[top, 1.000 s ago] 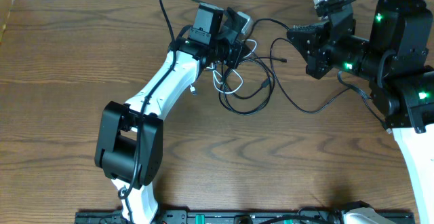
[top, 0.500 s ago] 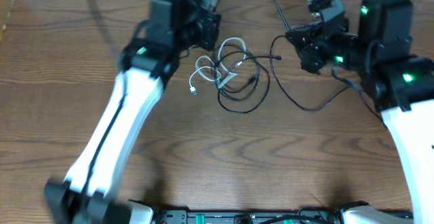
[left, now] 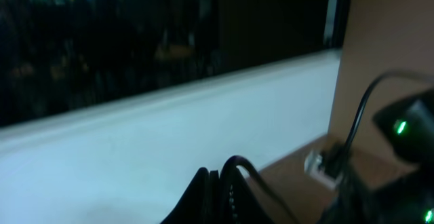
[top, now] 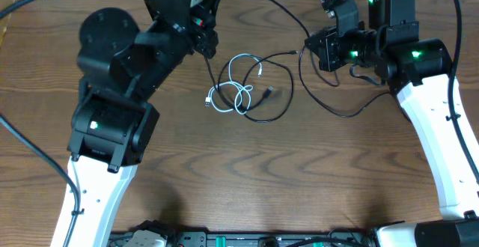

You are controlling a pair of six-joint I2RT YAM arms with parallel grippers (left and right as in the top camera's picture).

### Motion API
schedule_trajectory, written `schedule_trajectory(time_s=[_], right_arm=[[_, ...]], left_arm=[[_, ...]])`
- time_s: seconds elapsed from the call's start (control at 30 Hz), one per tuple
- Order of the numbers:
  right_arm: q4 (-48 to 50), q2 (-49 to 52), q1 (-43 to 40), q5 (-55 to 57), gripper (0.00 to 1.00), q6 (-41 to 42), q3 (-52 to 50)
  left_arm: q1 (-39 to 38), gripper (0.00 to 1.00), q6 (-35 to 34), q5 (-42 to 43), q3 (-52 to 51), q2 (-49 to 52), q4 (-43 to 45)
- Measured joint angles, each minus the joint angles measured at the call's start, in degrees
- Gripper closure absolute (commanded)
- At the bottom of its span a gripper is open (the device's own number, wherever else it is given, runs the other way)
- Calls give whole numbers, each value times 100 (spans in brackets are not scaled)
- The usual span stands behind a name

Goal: Untangle cables

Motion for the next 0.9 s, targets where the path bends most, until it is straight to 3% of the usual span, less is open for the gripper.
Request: schedule_trajectory(time_s=[0.6, 0.73, 0.8, 0.9], right_arm=[[-131, 2, -249, 55, 99, 17, 4], [-133, 2, -249, 131, 99, 17, 4], [-166, 4, -256, 188, 99, 20, 4], [-236, 22, -258, 271, 99, 22, 2]], left_arm=[[-15, 93, -1016, 2, -28, -50, 2918], [-15, 93, -1200, 15, -24, -55, 2767], [-13, 93, -1189, 50, 7, -81, 2306], [-13, 93, -723, 107, 83, -120, 859]])
